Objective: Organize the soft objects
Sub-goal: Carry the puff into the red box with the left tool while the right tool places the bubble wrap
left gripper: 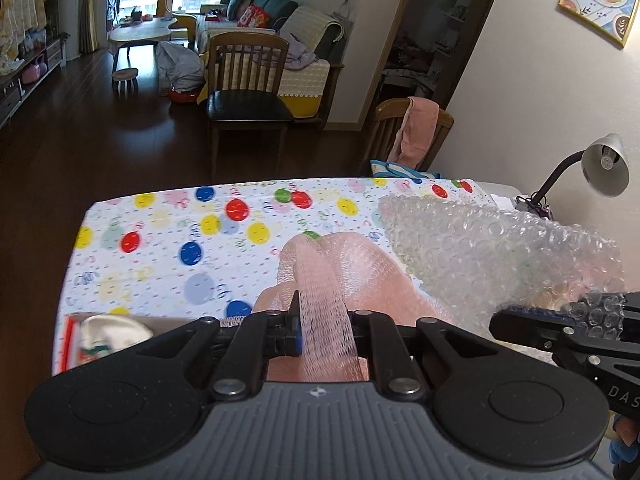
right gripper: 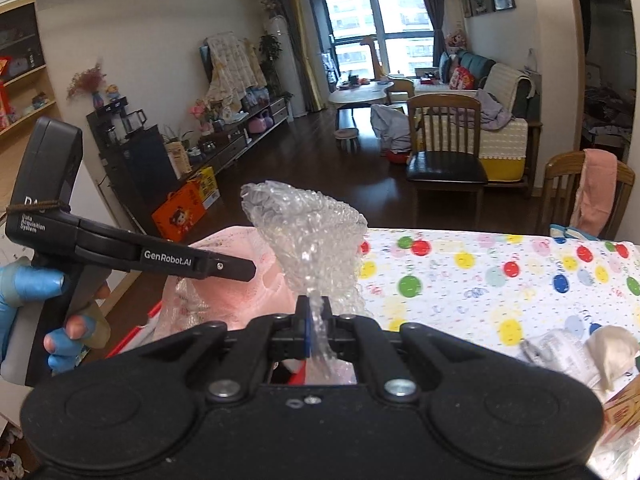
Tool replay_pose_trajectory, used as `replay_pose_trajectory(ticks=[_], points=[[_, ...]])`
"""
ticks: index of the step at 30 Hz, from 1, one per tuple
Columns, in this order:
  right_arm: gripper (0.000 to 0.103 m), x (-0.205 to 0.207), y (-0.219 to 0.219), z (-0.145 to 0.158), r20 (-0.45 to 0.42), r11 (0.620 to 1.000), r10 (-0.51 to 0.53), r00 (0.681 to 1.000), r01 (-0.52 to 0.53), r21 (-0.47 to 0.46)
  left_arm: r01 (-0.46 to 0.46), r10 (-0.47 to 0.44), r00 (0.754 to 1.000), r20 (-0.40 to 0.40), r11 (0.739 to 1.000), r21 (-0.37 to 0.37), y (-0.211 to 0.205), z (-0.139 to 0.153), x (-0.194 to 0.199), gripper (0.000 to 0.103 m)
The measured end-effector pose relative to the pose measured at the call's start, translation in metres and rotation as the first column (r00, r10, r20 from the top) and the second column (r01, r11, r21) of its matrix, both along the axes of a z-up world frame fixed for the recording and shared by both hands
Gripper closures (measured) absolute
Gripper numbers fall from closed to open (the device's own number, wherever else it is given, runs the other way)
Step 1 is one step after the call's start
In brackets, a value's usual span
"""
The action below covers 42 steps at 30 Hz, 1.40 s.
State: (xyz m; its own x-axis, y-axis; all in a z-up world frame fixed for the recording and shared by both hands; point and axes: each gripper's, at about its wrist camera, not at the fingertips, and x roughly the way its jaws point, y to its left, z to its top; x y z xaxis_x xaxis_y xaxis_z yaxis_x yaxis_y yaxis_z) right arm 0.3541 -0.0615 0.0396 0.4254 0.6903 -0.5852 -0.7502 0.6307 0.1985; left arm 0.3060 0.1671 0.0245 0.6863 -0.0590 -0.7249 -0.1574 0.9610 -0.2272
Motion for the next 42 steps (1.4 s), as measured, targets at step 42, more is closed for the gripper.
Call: replay_pose_trajectory(ticks=[42], points=[[0.092, -0.076, 0.129, -0.13, -0.135, 0.984, -0.006, 0.991, -0.018, -0.178, -0.094, 0.103, 0.982, -0.159, 0.993, 0.065, 0.086, -0.121, -0.087, 0.091]])
